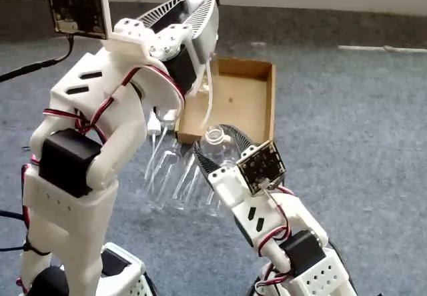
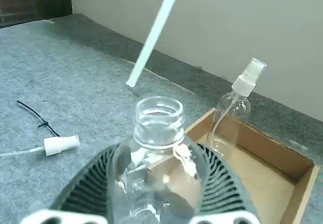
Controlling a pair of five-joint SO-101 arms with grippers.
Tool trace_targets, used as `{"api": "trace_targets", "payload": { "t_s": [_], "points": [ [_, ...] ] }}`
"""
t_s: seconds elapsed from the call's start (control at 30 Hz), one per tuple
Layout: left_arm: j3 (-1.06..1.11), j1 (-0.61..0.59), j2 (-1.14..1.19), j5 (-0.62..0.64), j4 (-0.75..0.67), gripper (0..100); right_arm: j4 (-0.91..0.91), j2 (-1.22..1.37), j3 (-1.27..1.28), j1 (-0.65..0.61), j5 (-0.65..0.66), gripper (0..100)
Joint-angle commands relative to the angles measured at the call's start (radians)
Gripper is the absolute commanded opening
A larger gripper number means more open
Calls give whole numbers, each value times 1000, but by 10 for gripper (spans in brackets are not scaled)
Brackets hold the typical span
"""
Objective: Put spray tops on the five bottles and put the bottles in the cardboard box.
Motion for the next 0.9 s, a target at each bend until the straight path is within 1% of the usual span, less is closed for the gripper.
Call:
{"api": "trace_targets", "payload": {
  "t_s": [0.0, 0.1, 0.23, 0.37, 0.47, 0.67, 0.77, 0.87],
  "points": [
    [4, 70, -19, 11, 0, 20, -16, -5, -10, 13, -8, 19],
    [1, 90, -18, 9, -3, 20, -16, -5, -10, 13, -8, 19],
    [5, 85, -16, 9, -58, 20, -16, -7, -10, 13, -8, 19],
    [27, 87, -16, 9, -63, 20, -16, -7, -10, 13, -8, 19],
    [79, 85, -18, 9, -63, 20, -16, -7, -10, 13, -8, 19],
    [260, 85, -30, 9, -74, 20, -16, -7, -10, 18, -8, 19],
    [334, 84, -87, 5, -72, 20, -16, -7, -10, 18, -8, 19],
    [417, 91, -200, 3, -72, 20, -16, -7, -10, 33, -9, 19]
  ]
}}
